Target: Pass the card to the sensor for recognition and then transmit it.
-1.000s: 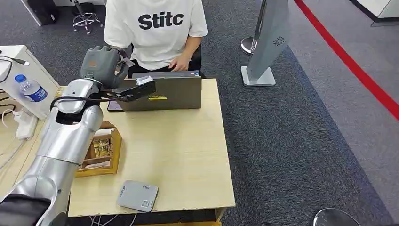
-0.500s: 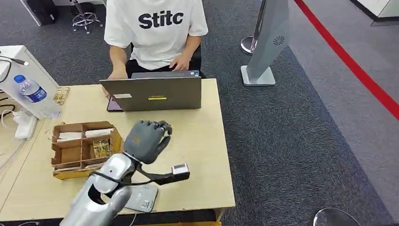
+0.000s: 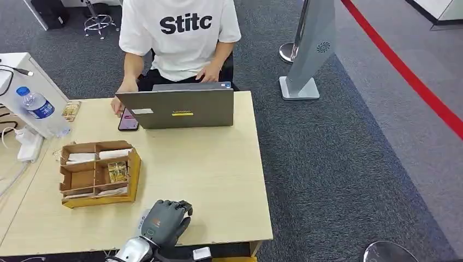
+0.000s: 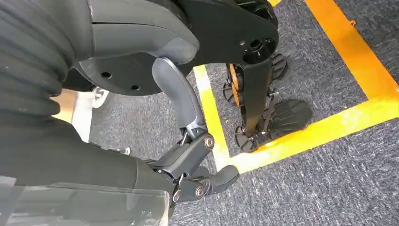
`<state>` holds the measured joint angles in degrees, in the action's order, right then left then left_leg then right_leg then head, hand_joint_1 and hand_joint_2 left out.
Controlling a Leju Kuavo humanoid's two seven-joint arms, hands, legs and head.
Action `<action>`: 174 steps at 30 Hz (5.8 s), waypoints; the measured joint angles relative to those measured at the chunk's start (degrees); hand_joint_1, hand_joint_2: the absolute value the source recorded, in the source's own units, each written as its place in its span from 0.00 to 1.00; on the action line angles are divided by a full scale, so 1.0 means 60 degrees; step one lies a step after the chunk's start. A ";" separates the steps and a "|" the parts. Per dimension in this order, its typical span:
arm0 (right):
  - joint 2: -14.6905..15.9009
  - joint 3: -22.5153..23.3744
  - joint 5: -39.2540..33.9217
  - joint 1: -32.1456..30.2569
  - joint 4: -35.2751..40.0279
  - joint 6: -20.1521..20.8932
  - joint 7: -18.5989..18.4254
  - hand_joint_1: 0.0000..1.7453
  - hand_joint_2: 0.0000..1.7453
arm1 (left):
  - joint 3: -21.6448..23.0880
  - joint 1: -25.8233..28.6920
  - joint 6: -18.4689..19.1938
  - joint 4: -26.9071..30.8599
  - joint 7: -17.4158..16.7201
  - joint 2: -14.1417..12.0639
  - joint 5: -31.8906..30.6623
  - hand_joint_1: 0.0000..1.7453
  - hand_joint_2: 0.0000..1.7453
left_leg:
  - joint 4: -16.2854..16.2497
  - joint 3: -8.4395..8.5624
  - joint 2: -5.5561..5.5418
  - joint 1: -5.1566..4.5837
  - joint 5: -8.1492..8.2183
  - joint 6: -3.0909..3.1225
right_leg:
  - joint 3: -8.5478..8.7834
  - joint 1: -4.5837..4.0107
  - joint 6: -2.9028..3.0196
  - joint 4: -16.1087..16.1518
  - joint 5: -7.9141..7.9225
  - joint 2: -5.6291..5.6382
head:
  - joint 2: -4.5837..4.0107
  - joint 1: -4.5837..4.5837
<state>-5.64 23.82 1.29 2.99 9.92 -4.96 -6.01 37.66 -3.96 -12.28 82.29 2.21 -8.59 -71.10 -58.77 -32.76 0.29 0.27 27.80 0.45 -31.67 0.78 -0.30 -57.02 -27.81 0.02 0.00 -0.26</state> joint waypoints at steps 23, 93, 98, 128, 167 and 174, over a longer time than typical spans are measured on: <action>-0.0157 0.0525 -0.0208 -0.0058 0.0004 -0.0353 -0.0026 0.00 1.00 | -0.2163 0.3006 -0.0878 0.2995 -0.1490 -0.0528 -0.0255 1.00 1.00 | 0.0007 0.0001 -0.0011 0.0003 0.0001 -0.0001 | 0.0001 -0.0002 0.0003 0.0000 -0.0013 -0.0013 | 0.0000 0.0000; -0.0200 0.0543 -0.0204 -0.0058 0.0029 -0.0357 -0.0025 0.00 1.00 | -0.2554 0.3195 -0.0871 0.3352 -0.1490 -0.0528 -0.0270 1.00 1.00 | 0.0007 0.0003 -0.0013 0.0003 0.0001 -0.0001 | 0.0003 -0.0002 0.0004 0.0000 -0.0012 -0.0014 | 0.0000 0.0000; -0.0200 0.0543 -0.0204 -0.0058 0.0029 -0.0357 -0.0026 0.00 1.00 | -0.2554 0.3195 -0.0871 0.3352 -0.1490 -0.0528 -0.0270 1.00 1.00 | 0.0006 0.0003 -0.0013 0.0003 0.0001 -0.0001 | 0.0003 -0.0002 0.0004 0.0000 -0.0012 -0.0014 | 0.0000 0.0000; -0.0200 0.0543 -0.0204 -0.0058 0.0029 -0.0357 -0.0026 0.00 1.00 | -0.2554 0.3196 -0.0871 0.3355 -0.1490 -0.0528 -0.0270 1.00 1.00 | 0.0006 0.0003 -0.0014 0.0003 0.0001 -0.0001 | 0.0003 -0.0002 0.0004 0.0000 -0.0012 -0.0014 | -0.0004 0.0000; -0.0204 0.0543 -0.0204 -0.0058 0.0029 -0.0357 -0.0026 0.00 1.00 | -0.2554 0.3196 -0.0871 0.3355 -0.1490 -0.0528 -0.0270 1.00 1.00 | 0.0006 0.0003 -0.0014 0.0003 0.0001 -0.0001 | 0.0003 -0.0002 0.0004 0.0000 -0.0012 -0.0014 | 0.0000 0.0000; -0.0204 0.0543 -0.0204 -0.0058 0.0029 -0.0357 -0.0025 0.00 1.00 | -0.2554 0.3196 -0.0871 0.3355 -0.1490 -0.0528 -0.0270 1.00 1.00 | 0.0006 0.0003 -0.0014 0.0003 0.0001 -0.0001 | 0.0003 -0.0002 0.0004 0.0000 -0.0012 -0.0014 | 0.0000 0.0000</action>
<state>-6.86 27.08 0.07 2.64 10.10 -7.10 -6.16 22.34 15.21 -17.51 102.42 -6.73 -11.76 -72.72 -58.73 -32.75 0.21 0.28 27.80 0.44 -31.65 0.77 -0.28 -57.02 -27.88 -0.06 0.00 -0.26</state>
